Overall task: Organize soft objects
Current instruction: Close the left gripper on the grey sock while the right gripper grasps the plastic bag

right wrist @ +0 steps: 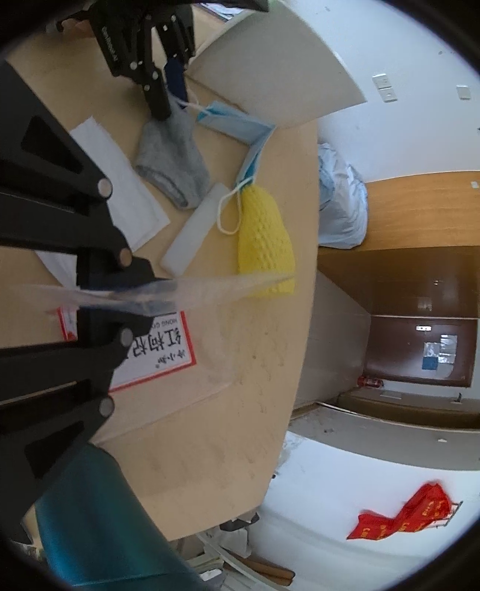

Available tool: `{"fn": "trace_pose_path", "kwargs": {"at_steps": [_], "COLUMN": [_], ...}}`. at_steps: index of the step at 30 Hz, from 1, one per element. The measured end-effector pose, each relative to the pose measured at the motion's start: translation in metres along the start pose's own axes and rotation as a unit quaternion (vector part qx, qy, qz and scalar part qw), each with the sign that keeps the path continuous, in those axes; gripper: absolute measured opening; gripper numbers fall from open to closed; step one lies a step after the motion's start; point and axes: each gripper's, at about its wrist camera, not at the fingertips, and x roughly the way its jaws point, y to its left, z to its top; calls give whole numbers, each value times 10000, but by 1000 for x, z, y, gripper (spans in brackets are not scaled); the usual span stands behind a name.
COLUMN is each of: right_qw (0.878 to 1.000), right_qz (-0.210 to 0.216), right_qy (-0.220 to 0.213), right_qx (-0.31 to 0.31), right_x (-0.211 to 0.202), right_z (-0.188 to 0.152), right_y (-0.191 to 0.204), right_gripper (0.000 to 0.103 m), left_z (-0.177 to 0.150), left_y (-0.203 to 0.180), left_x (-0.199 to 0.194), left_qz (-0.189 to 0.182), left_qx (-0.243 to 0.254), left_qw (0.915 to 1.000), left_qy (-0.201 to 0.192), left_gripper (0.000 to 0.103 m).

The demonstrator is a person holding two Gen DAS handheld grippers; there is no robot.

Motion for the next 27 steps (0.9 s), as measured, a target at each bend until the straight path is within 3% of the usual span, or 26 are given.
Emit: {"fn": "trace_pose_path", "kwargs": {"at_steps": [2, 6, 9, 16, 21, 27], "right_qw": [10000, 9999, 9999, 9999, 9998, 9997], "right_qz": [7, 54, 62, 119, 172, 208], "right_qy": [-96, -125, -125, -90, -112, -74], "right_qx": [13, -7, -3, -6, -58, -71], "right_x": [-4, -5, -3, -3, -5, -2], "right_z": [2, 3, 5, 3, 2, 2], "right_y": [0, 2, -1, -3, -1, -2], "right_gripper": [4, 4, 4, 4, 4, 4], "left_z": [0, -2, -5, -14, -22, -26], "left_y": [0, 0, -2, -19, -20, -15], "left_x": [-1, -5, -14, -32, -34, -49], "left_qz": [-3, -80, -131, -12, 383, 540], "left_qx": [8, -27, 22, 418, 465, 440], "left_qw": [10000, 10000, 9998, 9987, 9979, 9967], "left_qy": [-10, -44, -129, -276, -248, -428], "left_gripper": [28, 12, 8, 8, 8, 11]}}
